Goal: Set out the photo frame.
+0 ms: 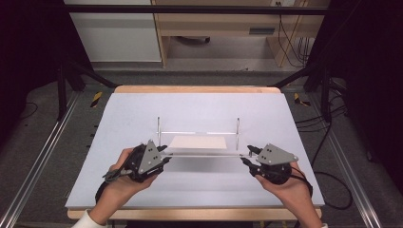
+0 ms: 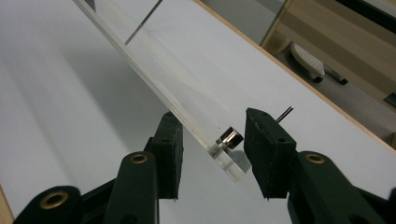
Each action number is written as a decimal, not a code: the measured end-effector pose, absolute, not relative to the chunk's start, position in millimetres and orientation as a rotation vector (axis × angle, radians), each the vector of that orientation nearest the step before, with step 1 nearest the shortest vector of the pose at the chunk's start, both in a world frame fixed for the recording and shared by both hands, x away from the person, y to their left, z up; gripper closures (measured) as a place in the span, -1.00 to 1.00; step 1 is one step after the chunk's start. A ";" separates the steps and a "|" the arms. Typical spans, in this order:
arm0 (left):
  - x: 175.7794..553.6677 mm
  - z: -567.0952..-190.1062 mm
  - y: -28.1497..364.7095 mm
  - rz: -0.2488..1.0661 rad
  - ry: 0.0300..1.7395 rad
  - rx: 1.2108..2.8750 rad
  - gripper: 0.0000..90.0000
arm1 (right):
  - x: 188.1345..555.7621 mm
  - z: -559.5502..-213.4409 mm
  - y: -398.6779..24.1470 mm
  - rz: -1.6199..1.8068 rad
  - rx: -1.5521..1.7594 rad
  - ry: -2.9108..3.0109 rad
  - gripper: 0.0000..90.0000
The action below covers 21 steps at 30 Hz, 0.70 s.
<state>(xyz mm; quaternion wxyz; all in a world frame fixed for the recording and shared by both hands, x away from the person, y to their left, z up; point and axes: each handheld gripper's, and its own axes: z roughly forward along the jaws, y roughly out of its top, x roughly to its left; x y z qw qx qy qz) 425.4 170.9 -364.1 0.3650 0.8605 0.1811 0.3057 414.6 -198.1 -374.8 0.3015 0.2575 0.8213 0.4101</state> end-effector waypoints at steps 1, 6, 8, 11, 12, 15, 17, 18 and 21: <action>428.5 -360.8 170.8 0.779 0.469 2.213 0.42 | 417.1 -372.3 -198.4 1.091 0.684 2.180 0.29; 445.7 -344.3 170.7 0.770 0.473 2.218 0.38 | 433.5 -357.5 -201.2 1.128 0.705 2.189 0.29; 452.1 -339.5 171.4 0.757 0.476 2.217 0.37 | 439.6 -352.5 -201.8 1.135 0.711 2.188 0.29; 462.8 -333.1 173.4 0.725 0.486 2.205 0.34 | 449.1 -345.2 -202.4 1.147 0.722 2.185 0.29; 466.1 -331.0 173.8 0.718 0.487 2.206 0.34 | 451.0 -343.6 -202.6 1.149 0.725 2.184 0.29; 474.4 -325.3 173.6 0.711 0.489 2.208 0.33 | 459.0 -338.7 -203.2 1.166 0.735 2.179 0.28; 479.6 -321.7 172.9 0.710 0.492 2.212 0.32 | 464.1 -335.8 -203.6 1.179 0.745 2.175 0.26; 482.7 -319.7 172.9 0.710 0.489 2.217 0.31 | 466.8 -334.7 -203.7 1.192 0.750 2.171 0.25; 492.1 -314.2 173.4 0.700 0.484 2.228 0.30 | 473.5 -332.2 -203.7 1.219 0.768 2.143 0.17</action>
